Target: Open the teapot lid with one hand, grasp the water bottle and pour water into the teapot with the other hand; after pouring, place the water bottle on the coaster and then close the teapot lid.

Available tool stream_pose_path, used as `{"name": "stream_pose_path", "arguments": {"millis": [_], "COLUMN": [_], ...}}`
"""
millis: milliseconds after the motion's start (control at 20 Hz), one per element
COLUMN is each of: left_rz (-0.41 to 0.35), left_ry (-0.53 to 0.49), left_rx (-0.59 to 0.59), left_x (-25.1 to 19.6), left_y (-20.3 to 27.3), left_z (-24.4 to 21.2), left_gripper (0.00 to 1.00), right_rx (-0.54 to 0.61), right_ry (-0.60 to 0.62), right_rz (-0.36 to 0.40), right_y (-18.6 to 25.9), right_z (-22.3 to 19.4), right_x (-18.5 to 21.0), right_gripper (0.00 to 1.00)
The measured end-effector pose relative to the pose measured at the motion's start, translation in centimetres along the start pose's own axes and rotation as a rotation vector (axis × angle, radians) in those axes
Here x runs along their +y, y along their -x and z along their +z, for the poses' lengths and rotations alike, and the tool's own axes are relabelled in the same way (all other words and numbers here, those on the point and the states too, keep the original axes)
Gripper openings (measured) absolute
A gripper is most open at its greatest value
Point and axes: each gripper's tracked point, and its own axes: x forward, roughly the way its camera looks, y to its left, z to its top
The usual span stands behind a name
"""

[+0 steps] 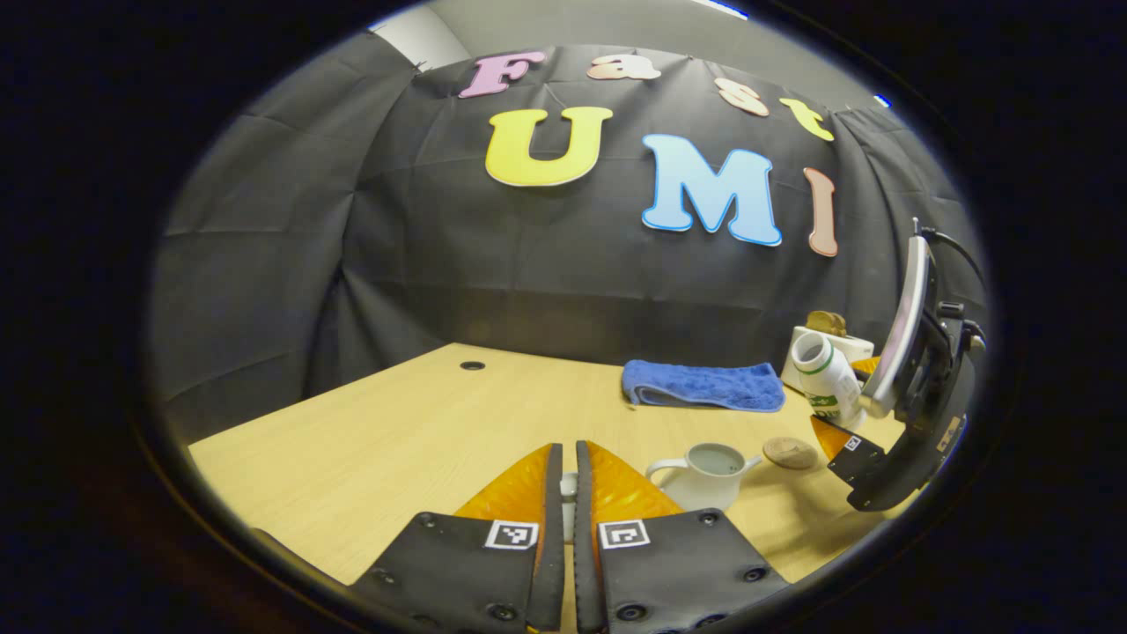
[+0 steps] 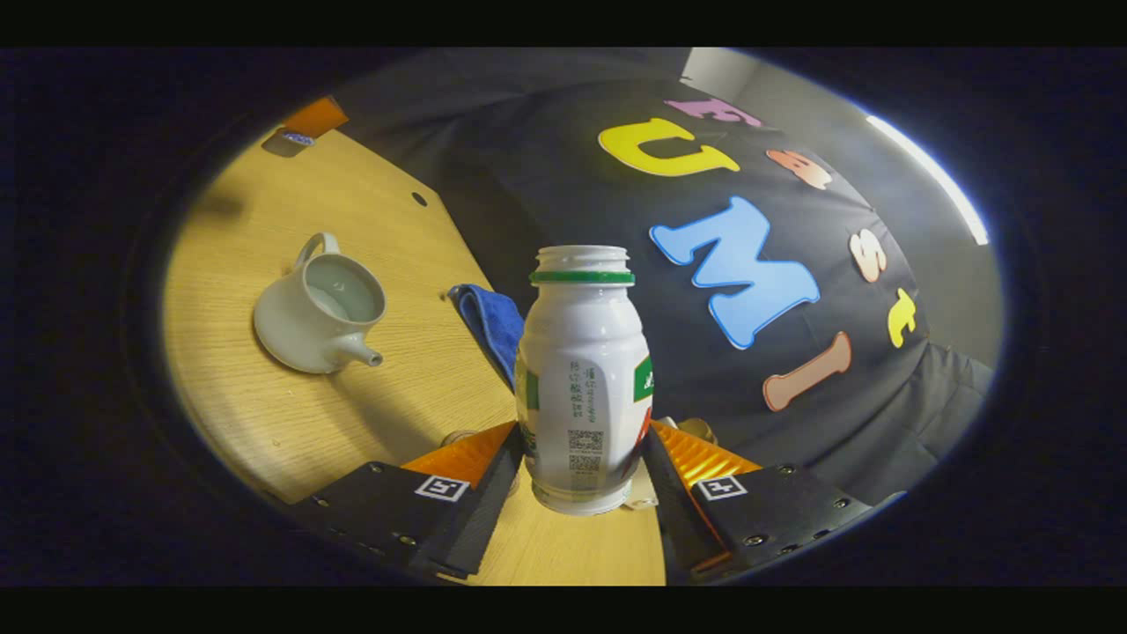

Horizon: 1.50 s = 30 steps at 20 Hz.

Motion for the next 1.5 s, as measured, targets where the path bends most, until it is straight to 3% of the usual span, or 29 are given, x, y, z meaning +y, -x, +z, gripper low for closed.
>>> {"name": "stream_pose_path", "arguments": {"millis": [150, 200, 450, 700, 1150, 1200, 1500], "left_rz": [-0.044, -0.058, -0.125, -0.162, -0.172, -0.172, -0.162], "left_ry": [-0.006, -0.010, -0.016, -0.026, -0.079, -0.080, -0.108], "left_rx": [-0.008, -0.004, -0.020, -0.009, 0.017, 0.021, 0.020], "left_x": [-2.2, -2.9, -6.8, -9.9, -13.1, -13.2, -13.4], "left_y": [-1.1, -1.7, -4.0, -6.1, -7.7, -7.9, -8.1], "left_z": [0.5, 0.5, 1.2, 0.7, -0.9, -1.3, -1.8], "left_gripper": [0.08, 0.15, 0.15, 0.15, 0.15, 0.11, 0.15], "right_rx": [0.037, 0.049, 0.081, 0.077, 0.092, 0.094, 0.092], "right_ry": [-0.088, -0.114, -0.215, -0.257, -0.280, -0.281, -0.290], "right_rz": [0.014, 0.025, 0.050, 0.026, 0.003, 0.001, -0.003], "right_y": [0.1, 0.1, 0.4, 0.8, 1.4, 1.4, 1.4], "right_z": [-1.2, -1.7, -3.4, -4.4, -6.1, -6.3, -6.2], "right_x": [-0.3, -0.1, -0.1, -0.8, -2.3, -2.5, -2.6], "right_gripper": [0.79, 0.78, 0.79, 0.79, 0.78, 0.79, 0.79]}}
